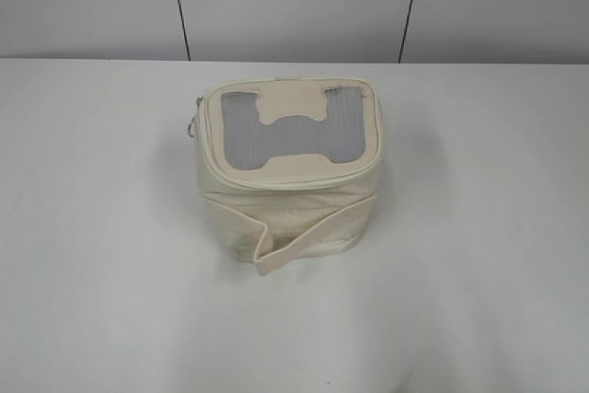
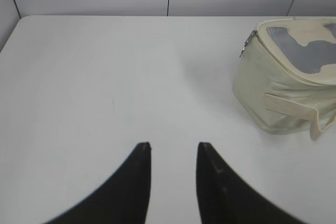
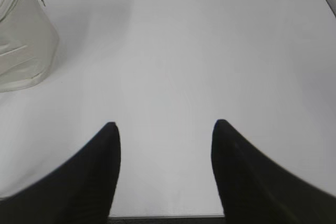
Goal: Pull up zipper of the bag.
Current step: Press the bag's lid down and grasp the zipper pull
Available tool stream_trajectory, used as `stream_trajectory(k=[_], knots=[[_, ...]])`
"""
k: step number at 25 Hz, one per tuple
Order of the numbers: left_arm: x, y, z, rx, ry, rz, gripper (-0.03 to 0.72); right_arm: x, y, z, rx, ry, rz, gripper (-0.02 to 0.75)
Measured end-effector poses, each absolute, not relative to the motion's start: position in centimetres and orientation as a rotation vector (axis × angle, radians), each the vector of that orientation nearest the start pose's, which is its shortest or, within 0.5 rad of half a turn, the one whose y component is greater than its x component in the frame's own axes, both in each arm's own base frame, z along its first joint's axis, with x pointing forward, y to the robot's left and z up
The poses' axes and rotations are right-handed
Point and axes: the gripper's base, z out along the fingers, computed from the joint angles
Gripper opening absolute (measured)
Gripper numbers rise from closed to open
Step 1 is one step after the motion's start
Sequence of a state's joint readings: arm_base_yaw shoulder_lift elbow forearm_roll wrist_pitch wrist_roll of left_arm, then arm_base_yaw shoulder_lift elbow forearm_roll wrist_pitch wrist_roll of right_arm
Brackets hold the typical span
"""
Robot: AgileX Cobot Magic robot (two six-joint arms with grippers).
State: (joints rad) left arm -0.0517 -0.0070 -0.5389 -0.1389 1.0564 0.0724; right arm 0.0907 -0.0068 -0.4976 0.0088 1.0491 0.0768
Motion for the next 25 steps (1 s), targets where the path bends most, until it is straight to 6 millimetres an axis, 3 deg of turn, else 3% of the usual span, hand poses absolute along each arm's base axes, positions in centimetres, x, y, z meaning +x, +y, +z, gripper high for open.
stream_trajectory(k=[5,10,15,22,25], knots=[[-1.2,-1.0,28.9,0.133,1.985,-0.151,0.241,-0.2,1.1,28.4,-0.112,2.014,0.223,0.414],[-1.2,-1.0,28.9,0.133,1.985,-0.151,0.241,4.4,3.4,30.9,-0.335,1.96,0.375,0.398],[-1.2,-1.0,28.9,0.133,1.985,-0.152,0.241,12.5,5.2,31.7,-0.599,1.975,0.403,0.399],[-1.2,-1.0,28.9,0.133,1.985,-0.152,0.241,27.1,8.1,29.3,-0.787,2.091,0.614,0.399],[-1.2,-1.0,28.9,0.133,1.985,-0.152,0.241,32.7,10.4,28.4,-0.877,2.078,0.688,0.399]])
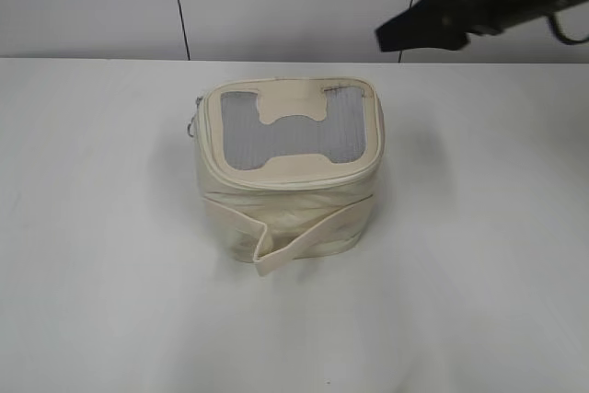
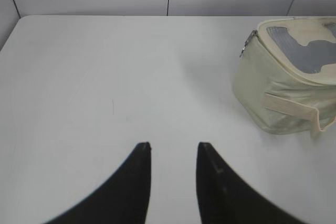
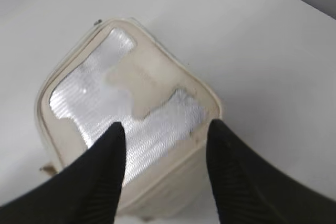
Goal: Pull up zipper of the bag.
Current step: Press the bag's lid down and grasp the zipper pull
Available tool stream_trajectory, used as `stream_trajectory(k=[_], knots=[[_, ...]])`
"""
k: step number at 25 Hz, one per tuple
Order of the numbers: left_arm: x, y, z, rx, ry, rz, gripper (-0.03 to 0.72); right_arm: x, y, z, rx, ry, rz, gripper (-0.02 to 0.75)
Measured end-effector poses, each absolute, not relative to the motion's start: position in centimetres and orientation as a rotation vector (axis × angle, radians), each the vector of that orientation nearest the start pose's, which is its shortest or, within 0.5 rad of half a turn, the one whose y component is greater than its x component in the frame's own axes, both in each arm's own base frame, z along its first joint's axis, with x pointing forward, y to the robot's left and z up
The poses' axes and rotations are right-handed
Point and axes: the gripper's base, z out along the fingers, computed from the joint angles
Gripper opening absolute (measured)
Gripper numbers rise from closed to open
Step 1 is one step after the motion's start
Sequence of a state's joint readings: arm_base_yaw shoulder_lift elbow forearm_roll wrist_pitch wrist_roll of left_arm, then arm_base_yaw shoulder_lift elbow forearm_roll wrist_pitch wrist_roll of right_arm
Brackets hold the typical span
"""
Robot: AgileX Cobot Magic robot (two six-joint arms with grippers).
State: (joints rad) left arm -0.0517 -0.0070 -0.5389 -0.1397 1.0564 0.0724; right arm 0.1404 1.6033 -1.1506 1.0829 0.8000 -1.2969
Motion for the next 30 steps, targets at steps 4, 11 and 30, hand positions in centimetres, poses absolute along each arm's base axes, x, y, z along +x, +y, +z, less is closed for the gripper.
stream_trajectory(k=[4,11,30], knots=[[-1.2,-1.0,28.9,0.133,1.985,-0.152,0.241,38.7,15.8,26.2,-1.056,2.028,0.771,0.399],[-1.2,-1.0,28.9,0.133,1.985,-0.152,0.241,43.1,23.2,24.3,-1.282,1.963,0.91,0.399],[0.7,-1.3,29.8,0.123,2.021,-0.183,0.257,43.9,26.6,19.2,-1.393,2.091,0.984,0.069]])
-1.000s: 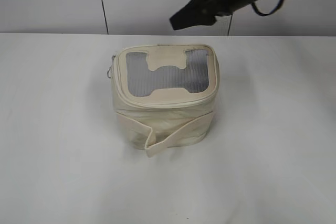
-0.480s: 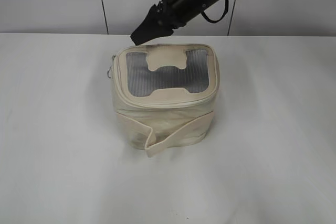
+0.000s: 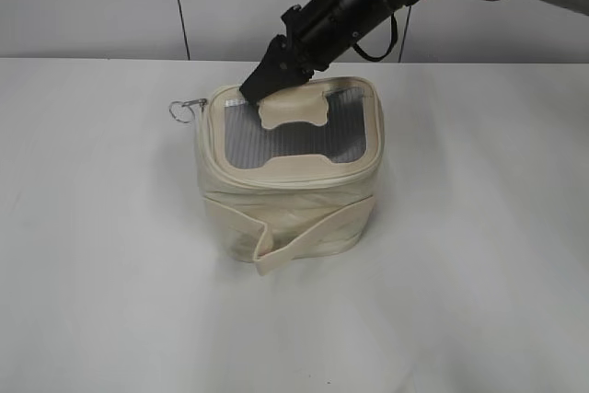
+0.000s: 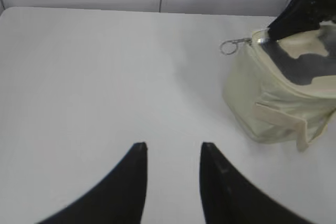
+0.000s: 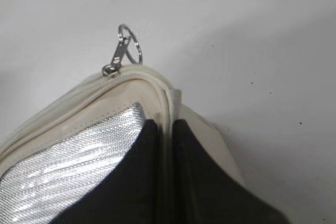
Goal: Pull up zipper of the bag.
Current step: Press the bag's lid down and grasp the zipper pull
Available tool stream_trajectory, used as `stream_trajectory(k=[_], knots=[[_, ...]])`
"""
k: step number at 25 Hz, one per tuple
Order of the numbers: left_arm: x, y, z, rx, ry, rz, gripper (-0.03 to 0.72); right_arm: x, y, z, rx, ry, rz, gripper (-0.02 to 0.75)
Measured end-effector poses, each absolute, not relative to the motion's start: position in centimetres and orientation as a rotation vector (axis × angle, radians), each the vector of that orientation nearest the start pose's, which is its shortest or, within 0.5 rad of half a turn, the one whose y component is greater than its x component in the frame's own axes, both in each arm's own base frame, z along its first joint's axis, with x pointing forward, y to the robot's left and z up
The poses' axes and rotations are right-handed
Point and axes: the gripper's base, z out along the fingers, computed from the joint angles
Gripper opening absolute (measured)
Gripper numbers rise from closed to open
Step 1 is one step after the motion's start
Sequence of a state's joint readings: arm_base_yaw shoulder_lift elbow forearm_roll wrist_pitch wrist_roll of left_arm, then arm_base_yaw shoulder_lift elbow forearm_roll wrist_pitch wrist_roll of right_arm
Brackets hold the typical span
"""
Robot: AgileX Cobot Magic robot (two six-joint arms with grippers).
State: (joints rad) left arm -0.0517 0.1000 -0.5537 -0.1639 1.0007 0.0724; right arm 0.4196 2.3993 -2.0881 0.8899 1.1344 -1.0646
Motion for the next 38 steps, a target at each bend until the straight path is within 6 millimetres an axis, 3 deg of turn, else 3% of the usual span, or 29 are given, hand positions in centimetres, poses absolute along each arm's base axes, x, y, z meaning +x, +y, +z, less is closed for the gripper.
stream_trajectory(k=[4,8,11,14,17,19,25,38], knots=[[5.5,-2.5,31.6,0.143,2.051,-0.325,0.327,43.9,26.7,19.2,-1.393,2.098,0.985,0.055],[12.6,-4.2,32.2,0.3,2.071,-0.423,0.358,43.8,26.7,19.2,-1.387,2.107,0.989,0.055],[19.3,-5.5,29.8,0.473,2.2,-0.496,0.362,43.8,26.7,19.2,-1.384,2.111,0.991,0.054],[24.6,-6.7,27.2,0.736,2.226,-0.55,0.369,43.8,26.7,19.2,-1.376,2.121,0.998,0.054],[28.9,-7.4,24.8,1.036,2.154,-0.522,0.403,43.8,26.7,19.2,-1.369,2.128,1.001,0.054],[31.1,-7.6,23.9,1.133,2.109,-0.507,0.432,43.8,26.7,19.2,-1.361,2.135,1.004,0.051],[34.4,-8.0,21.8,1.329,1.989,-0.43,0.47,43.8,26.7,19.2,-1.357,2.14,1.007,0.051],[35.0,-11.7,20.3,1.475,1.868,-0.251,0.48,43.8,26.7,19.2,-1.352,2.144,1.01,0.05]])
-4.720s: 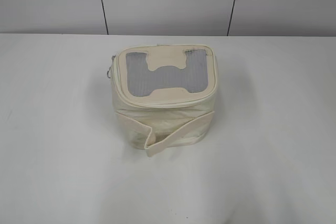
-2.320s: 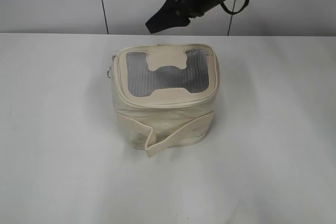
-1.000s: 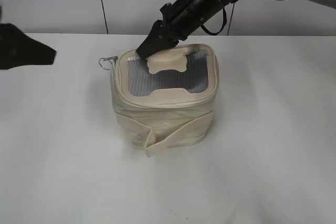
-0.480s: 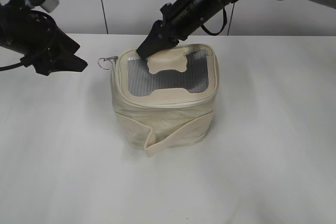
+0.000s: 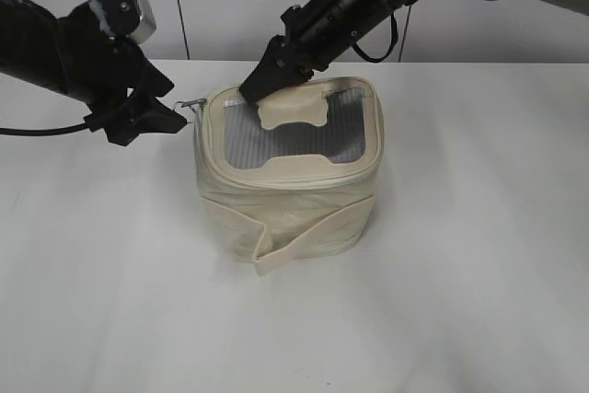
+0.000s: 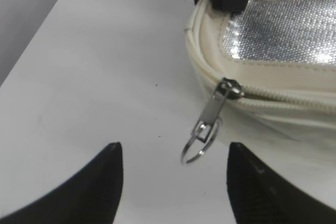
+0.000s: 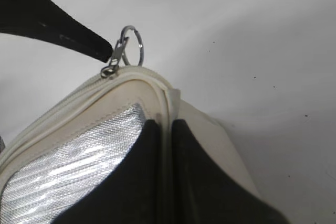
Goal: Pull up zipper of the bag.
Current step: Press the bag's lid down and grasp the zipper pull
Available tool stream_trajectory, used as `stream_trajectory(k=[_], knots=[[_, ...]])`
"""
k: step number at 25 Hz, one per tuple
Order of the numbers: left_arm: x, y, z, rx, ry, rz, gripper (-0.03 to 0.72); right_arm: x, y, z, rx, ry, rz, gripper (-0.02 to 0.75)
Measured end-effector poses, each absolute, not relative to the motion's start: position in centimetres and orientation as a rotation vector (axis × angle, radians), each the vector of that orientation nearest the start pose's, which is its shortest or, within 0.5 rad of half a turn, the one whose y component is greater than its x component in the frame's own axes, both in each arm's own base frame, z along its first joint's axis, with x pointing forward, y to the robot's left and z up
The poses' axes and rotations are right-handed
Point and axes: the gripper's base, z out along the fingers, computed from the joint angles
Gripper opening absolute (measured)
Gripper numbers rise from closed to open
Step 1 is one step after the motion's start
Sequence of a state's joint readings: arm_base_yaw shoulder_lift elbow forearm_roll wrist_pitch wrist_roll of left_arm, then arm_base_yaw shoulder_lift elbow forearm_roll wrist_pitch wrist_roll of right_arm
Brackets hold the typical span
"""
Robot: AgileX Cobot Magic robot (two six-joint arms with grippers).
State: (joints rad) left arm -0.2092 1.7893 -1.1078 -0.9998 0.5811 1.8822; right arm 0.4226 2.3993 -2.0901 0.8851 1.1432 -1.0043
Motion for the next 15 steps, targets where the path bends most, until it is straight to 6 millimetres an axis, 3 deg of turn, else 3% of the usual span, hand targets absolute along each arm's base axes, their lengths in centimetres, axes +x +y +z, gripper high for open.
stream_trajectory(k=[7,15], knots=[[35.4,-12.0,18.2,1.479,1.919,-0.284,0.48,43.8,26.7,19.2,-1.349,2.145,1.012,0.048],[35.8,-12.6,17.9,1.468,1.916,-0.296,0.479,43.8,26.7,19.2,-1.346,2.147,1.013,0.048]])
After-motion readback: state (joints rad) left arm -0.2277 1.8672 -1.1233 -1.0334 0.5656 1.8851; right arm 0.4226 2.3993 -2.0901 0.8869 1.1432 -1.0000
